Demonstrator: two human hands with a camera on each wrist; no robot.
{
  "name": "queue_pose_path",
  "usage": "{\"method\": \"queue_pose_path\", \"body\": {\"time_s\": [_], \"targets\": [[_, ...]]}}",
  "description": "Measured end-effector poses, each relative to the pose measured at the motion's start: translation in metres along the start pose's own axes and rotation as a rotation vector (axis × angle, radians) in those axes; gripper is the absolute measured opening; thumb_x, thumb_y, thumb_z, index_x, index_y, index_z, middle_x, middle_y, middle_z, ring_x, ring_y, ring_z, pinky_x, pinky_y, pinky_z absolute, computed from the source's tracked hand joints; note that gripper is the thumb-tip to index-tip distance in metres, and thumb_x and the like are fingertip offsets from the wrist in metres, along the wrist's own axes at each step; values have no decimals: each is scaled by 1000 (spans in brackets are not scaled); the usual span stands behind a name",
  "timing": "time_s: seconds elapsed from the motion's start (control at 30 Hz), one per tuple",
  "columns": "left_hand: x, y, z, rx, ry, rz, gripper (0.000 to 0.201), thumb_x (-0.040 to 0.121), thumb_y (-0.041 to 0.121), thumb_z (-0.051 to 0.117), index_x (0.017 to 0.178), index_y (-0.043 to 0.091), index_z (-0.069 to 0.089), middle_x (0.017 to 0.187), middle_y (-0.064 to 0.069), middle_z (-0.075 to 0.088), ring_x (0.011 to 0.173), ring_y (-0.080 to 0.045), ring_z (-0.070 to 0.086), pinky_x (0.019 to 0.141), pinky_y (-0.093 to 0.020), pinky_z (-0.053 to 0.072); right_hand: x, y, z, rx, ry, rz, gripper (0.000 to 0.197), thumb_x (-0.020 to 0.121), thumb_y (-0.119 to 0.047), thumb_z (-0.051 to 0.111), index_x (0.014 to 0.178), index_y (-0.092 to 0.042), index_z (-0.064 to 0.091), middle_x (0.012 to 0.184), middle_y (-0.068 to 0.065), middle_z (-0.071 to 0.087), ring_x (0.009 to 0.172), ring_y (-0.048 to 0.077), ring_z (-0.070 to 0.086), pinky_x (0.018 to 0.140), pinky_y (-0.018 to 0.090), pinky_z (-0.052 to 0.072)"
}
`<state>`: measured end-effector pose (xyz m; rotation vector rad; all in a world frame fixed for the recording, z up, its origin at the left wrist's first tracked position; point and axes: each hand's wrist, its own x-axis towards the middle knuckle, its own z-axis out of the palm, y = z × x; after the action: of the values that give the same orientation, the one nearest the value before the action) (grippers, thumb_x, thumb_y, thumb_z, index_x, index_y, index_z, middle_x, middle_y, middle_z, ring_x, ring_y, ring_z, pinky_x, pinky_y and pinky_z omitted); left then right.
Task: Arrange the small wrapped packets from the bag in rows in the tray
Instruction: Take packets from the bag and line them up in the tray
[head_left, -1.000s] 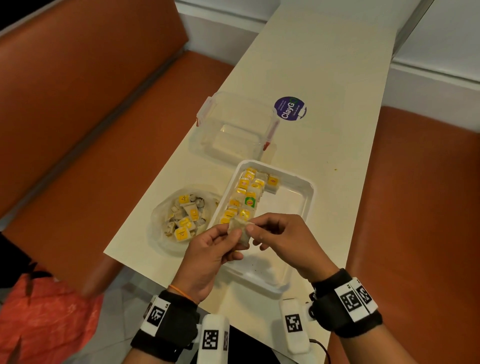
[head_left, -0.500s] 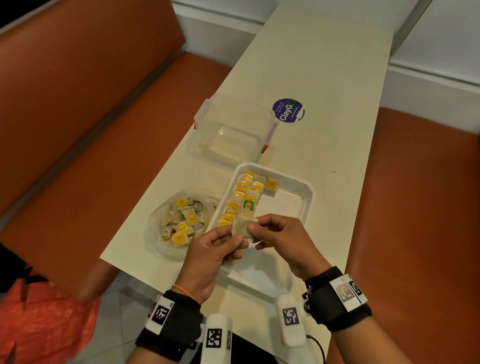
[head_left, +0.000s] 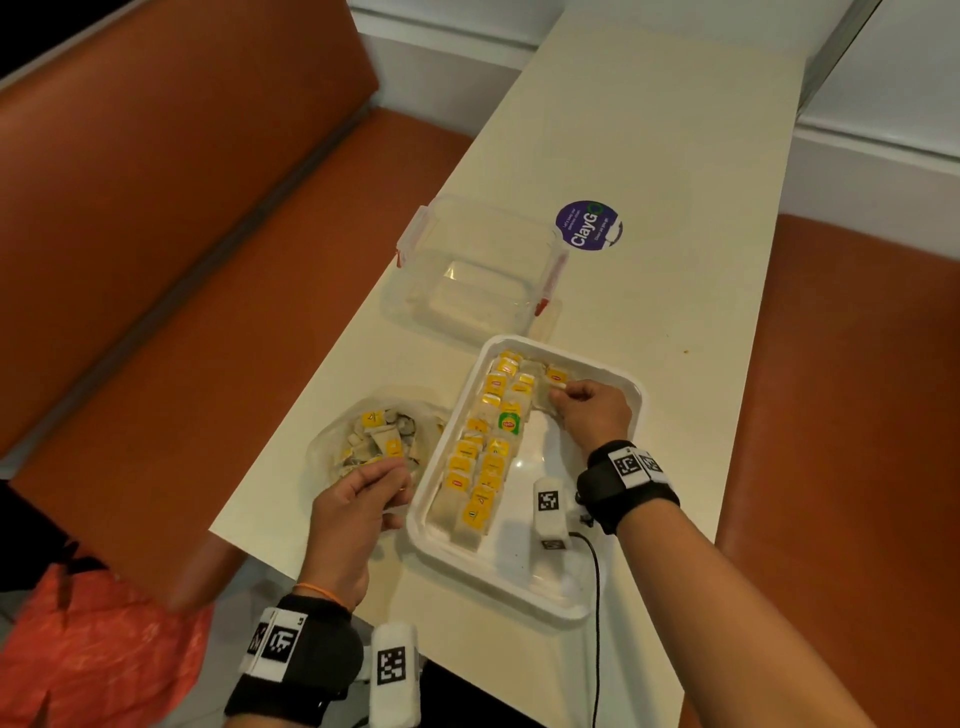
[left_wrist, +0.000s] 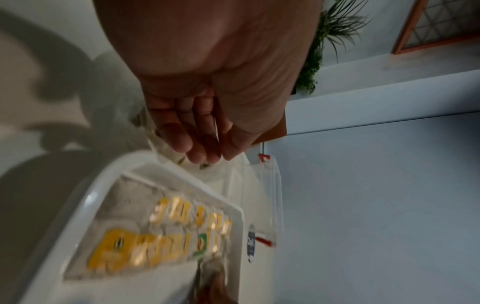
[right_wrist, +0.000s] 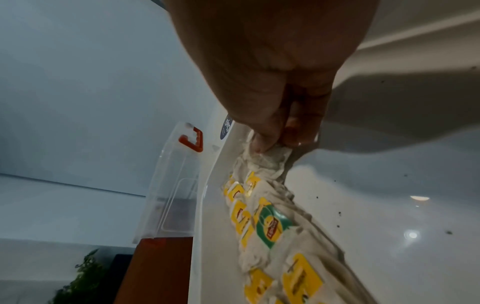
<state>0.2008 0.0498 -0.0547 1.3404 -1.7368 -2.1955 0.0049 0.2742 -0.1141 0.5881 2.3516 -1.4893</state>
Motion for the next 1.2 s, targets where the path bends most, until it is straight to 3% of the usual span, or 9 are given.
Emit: {"method": "queue_pose_path", "body": {"time_s": [0.27,0.4,0.53,0.73,0.83,0.9,0.97,1.07,1.2], "targets": [[19,1,-23,145,122,53,18,93,9,75,105,21,80,100,-5,79,85,-18,68,66,-30,48,6,0,1,12,45,20,15,88,-20,81,84,-26,69,97,3,75,97,26,71,98,40,57],[27,1,-24,276,167,111,19,90,11,78,103,25,80,99,0,79,93,-17,73,84,-32,58,3,-2,-1,62,80,59,12,87,-19,82,90,-22,72,103,6,76,100,27,71,97,39,57],[37,2,-24,566,202,196,23,88,19,81,109,25,77,102,5,76,98,-14,70,91,-32,54,-7,-5,-2,95,100,79,32,85,-24,82,114,-16,71,111,5,72,101,24,68,87,30,52],[64,-2,-10,934,153,283,48,83,52,82,121,26,70,116,1,63,103,-17,61,88,-34,50,-43,-13,3,89,-27,-52,25,84,-21,83,104,-22,67,97,-1,73,90,19,73,86,39,63],[71,-4,-2,1159,162,284,45,78,64,79,106,30,73,118,-4,58,114,-25,54,91,-39,50,-66,-17,7,2,-162,-158,22,83,-23,84,99,-25,70,95,-6,73,86,13,72,77,30,60],[73,-5,1,1269,165,291,40,78,65,77,96,29,74,119,-8,58,118,-30,50,96,-40,45,-80,-19,9,-57,-263,-202,19,84,-24,83,99,-25,71,95,-8,72,83,8,69,66,15,51],[72,-7,2,1372,171,324,43,81,67,74,97,27,74,120,-9,59,119,-31,47,101,-40,41,-89,-19,10,-100,-337,-222,18,85,-24,83,99,-24,72,95,-8,72,78,4,66,58,6,45],[65,-7,0,1438,176,362,51,82,64,74,115,25,71,129,-7,55,122,-30,43,104,-38,39,-96,-16,11,-116,-382,-228,18,86,-23,83,102,-21,73,97,-6,72,74,4,64,55,5,45],[59,-12,-7,1446,63,346,43,85,36,79,125,24,67,135,-8,52,124,-31,44,99,-41,46,-100,-10,9,-165,-397,-221,17,87,-26,82,100,-23,73,98,-8,71,78,3,65,58,7,45]]}}
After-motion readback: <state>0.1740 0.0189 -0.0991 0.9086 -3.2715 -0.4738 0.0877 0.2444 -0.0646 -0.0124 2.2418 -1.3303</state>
